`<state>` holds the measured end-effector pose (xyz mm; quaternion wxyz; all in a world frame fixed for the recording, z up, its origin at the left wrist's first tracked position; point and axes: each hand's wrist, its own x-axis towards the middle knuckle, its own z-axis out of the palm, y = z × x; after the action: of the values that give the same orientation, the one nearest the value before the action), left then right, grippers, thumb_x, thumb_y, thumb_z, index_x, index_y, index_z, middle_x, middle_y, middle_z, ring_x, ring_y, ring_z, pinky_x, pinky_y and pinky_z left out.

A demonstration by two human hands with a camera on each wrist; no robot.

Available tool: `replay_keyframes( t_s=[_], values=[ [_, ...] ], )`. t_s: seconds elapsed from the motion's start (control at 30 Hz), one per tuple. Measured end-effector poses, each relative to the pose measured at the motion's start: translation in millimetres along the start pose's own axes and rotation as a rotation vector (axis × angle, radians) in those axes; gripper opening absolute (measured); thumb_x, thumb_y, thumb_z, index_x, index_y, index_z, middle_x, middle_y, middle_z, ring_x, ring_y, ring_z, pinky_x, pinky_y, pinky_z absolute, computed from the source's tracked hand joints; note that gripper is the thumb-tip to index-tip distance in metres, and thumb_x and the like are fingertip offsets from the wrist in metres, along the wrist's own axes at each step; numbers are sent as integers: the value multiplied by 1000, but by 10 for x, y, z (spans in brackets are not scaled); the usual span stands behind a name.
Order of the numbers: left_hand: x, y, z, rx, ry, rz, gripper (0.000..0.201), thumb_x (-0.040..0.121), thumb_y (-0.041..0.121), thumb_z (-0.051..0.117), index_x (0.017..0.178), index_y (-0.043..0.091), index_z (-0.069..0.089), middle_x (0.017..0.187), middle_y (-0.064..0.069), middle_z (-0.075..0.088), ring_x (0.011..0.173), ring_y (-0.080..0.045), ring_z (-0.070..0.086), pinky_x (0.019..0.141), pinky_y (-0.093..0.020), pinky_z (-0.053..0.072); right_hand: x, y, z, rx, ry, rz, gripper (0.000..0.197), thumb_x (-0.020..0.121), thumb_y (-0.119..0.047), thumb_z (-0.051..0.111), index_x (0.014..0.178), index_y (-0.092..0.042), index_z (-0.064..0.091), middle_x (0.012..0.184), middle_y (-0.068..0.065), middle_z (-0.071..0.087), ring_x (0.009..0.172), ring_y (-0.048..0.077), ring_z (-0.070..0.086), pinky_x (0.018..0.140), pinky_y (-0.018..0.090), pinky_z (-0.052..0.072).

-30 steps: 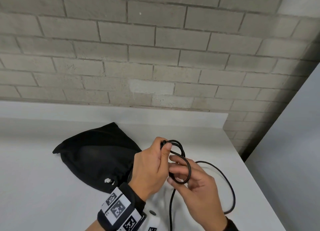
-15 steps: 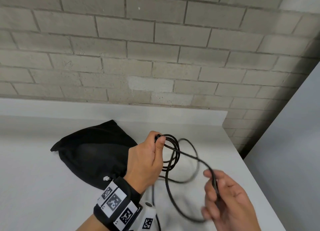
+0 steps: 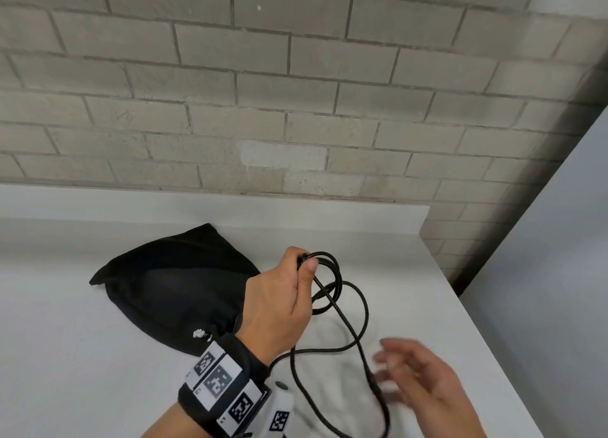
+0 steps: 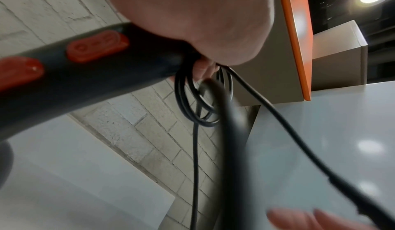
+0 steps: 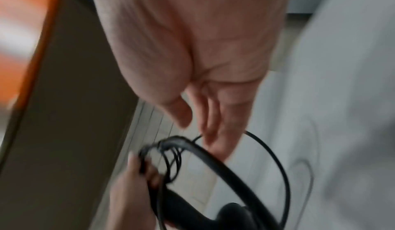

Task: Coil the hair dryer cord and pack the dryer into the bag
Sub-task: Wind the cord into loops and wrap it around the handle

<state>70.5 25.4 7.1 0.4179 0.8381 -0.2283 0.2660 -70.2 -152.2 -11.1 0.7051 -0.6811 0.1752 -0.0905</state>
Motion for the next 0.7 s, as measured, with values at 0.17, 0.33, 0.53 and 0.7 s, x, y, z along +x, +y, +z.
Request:
replay_keyframes(
  t_s=[0.17, 0.33, 0.53, 0.7],
  values=[
    [1, 36, 13, 31, -16, -38, 47, 101, 53, 21, 97, 20, 55, 50, 8, 48, 42, -8, 50, 45, -39, 47, -277, -249, 503, -156, 404, -722, 13, 81, -23, 67, 79, -36, 67, 66, -8, 63, 50, 7, 54, 51, 10, 45],
    [5, 34, 3, 29, -62, -69, 49, 99, 55, 19, 99, 22, 54, 54, 7, 55, 49, -9, 56, 52, -39, 49, -65, 66, 886, -530, -78, -453, 24, 91, -30, 53, 111, -41, 59, 99, -26, 68, 87, 1, 66, 73, 20, 56],
    [3, -9, -39, -11, -48, -63, 47, 99, 57, 19, 98, 24, 53, 55, 6, 56, 50, -7, 56, 53, -34, 50, 155, 71, 1137, -233, -360, -178, 22, 100, -19, 50, 120, -28, 49, 96, -11, 71, 84, -4, 65, 73, 13, 49],
    [43, -61, -108, -8, -21, -74, 45, 99, 56, 19, 95, 25, 52, 52, 7, 51, 48, -9, 54, 51, -35, 47, 123, 216, 860, -350, -497, -346, 14, 97, -24, 51, 101, -30, 63, 74, -12, 63, 73, -1, 59, 77, 18, 50]
  ],
)
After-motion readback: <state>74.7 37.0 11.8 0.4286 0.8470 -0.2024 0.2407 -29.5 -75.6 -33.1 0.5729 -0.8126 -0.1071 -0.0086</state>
